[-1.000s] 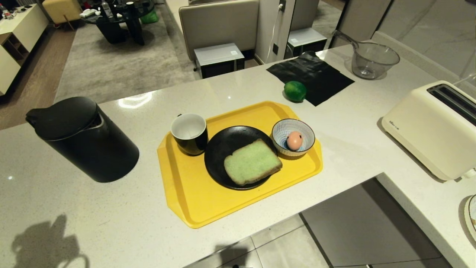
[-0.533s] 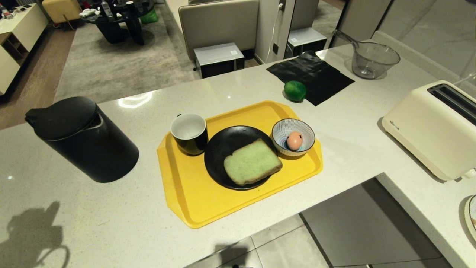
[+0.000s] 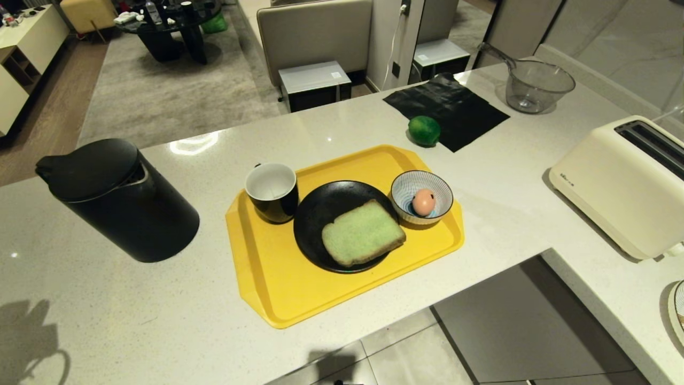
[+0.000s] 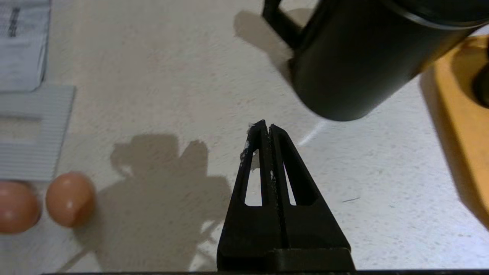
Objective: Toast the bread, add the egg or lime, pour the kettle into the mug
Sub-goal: Pick up the kettle
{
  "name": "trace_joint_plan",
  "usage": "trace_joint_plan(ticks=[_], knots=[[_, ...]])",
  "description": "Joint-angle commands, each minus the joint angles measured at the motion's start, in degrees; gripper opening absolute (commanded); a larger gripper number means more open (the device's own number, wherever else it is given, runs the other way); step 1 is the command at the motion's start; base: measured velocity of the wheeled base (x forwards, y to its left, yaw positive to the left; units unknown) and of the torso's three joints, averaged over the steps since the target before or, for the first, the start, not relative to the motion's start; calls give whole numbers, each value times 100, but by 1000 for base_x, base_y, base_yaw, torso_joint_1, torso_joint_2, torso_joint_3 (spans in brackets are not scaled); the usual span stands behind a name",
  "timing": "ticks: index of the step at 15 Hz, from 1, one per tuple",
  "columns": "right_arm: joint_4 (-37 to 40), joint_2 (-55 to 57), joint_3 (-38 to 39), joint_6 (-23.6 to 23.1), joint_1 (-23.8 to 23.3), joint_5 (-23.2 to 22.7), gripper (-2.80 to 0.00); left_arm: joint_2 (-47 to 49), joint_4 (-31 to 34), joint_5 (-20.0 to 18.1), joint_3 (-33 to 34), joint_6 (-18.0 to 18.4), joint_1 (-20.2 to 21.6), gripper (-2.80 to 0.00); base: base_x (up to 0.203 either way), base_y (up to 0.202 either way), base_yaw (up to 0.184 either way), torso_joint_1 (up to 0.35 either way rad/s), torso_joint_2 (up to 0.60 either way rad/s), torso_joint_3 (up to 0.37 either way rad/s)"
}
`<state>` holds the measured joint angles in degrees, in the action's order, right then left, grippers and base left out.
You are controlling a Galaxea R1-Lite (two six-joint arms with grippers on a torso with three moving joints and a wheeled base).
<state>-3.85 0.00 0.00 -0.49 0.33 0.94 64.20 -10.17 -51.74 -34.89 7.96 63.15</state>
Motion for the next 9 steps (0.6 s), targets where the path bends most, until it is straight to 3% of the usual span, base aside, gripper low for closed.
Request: trace_joint_plan(ticks=[1, 3, 7, 9], knots=[[-1, 9, 149, -4, 2, 3, -280, 310, -111, 10, 105, 162, 81, -280, 0, 0, 0, 0, 0, 0], [-10, 9, 149, -4, 2, 3, -280, 557, -538, 8, 174, 473, 92, -280, 0, 0, 0, 0, 0, 0], [-1, 9, 149, -4, 2, 3, -280, 955, -1211, -131, 153, 550, 83, -280, 0, 0, 0, 0, 0, 0], [-1, 9, 149, -4, 2, 3, -280, 1235, -1293, -159, 179, 995, 16, -280, 0, 0, 0, 0, 0, 0]])
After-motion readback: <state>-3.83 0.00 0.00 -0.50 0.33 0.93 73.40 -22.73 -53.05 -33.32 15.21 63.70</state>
